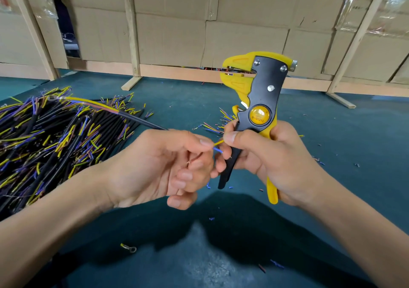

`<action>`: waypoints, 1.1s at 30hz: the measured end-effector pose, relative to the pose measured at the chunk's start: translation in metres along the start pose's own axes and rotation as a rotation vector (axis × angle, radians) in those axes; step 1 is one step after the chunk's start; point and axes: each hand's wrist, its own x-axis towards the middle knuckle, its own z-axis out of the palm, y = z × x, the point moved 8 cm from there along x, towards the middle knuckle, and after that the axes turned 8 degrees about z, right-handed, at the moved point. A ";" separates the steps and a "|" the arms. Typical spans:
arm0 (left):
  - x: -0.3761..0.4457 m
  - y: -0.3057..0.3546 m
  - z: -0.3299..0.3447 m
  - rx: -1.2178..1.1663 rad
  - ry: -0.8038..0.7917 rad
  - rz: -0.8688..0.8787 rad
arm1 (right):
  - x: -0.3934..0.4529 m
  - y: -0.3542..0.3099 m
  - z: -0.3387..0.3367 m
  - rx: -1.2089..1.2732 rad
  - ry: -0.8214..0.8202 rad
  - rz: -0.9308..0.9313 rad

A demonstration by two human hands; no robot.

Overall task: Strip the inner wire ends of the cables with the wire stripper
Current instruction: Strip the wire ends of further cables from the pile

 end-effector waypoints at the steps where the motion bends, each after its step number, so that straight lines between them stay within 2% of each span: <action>1: -0.003 0.000 -0.001 -0.014 -0.020 -0.003 | 0.000 0.000 0.000 -0.002 -0.004 -0.001; 4: -0.001 0.000 -0.004 -0.050 -0.017 -0.006 | 0.000 -0.001 -0.001 -0.038 -0.010 -0.003; 10: 0.007 0.003 -0.009 0.137 0.028 0.082 | 0.001 0.000 -0.004 -0.049 0.010 -0.013; 14: 0.008 0.005 -0.012 0.166 0.073 0.123 | 0.002 0.004 -0.004 -0.069 0.032 -0.005; 19: 0.010 0.000 -0.008 0.092 0.077 0.052 | 0.001 0.001 -0.005 -0.082 0.053 -0.020; 23: 0.007 0.001 -0.003 0.128 0.025 0.042 | 0.000 0.002 0.001 -0.078 0.035 -0.014; 27: 0.004 0.002 -0.004 0.163 0.038 0.055 | -0.002 0.002 0.005 -0.091 0.026 -0.017; 33: 0.002 0.011 -0.015 0.220 0.170 0.155 | -0.004 0.007 0.008 -0.010 0.072 -0.004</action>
